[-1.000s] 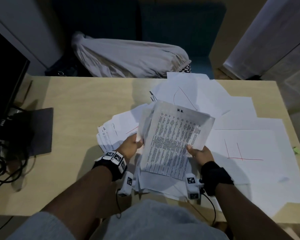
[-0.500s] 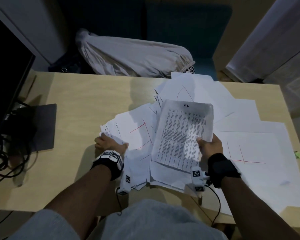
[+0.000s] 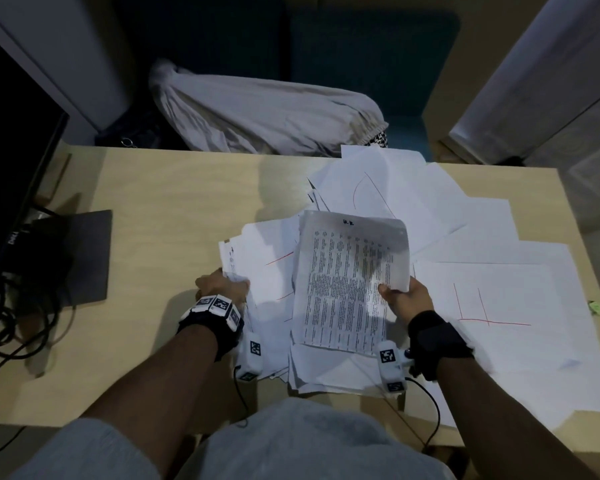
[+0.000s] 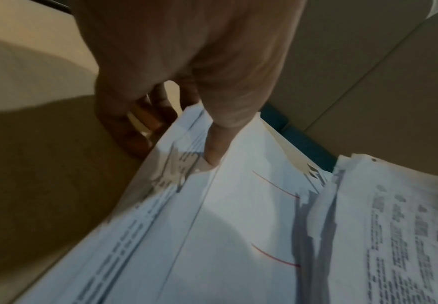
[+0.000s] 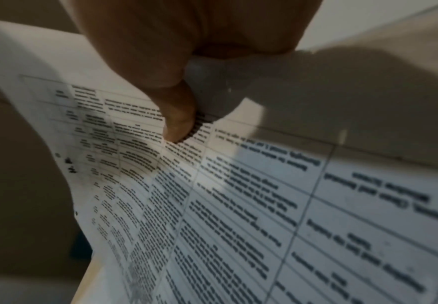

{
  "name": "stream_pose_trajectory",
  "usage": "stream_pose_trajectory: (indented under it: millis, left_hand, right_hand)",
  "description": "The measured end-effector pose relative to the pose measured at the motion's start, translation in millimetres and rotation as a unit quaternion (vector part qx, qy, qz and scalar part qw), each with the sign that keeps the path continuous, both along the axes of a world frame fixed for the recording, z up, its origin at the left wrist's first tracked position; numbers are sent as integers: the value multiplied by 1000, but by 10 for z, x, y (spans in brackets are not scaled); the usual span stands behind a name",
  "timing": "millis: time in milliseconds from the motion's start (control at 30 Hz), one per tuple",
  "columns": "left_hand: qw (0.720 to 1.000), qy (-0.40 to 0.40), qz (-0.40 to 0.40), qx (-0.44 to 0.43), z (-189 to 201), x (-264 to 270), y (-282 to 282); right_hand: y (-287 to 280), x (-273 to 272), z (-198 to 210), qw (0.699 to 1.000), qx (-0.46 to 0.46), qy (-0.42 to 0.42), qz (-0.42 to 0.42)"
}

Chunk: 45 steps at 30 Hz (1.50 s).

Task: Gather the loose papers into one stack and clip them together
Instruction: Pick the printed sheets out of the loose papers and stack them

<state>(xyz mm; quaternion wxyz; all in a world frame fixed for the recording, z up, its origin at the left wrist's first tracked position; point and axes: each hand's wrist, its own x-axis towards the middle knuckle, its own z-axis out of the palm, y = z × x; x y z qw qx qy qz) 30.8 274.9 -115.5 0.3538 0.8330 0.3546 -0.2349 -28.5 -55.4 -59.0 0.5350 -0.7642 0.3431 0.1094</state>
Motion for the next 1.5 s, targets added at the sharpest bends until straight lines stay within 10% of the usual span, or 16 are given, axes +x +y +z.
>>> stream_pose_trajectory:
  millis: [200,733,1033,1500]
  left_hand:
    - [979,-76,3,-188,-158,10,-193]
    - [959,-283,1,-9,630,130,-225]
    - [912,-354,-112,-176,1212,436,-410]
    - [848,-359,-171,-350,2086,742,-528]
  right_hand:
    - [118,-25,90,998,58,-21,-21]
    - [148,89,281,985,135,-103,-45]
    - [278,211,385,972,193,-132,34]
    - [341,591,785,904,344,-236,-92]
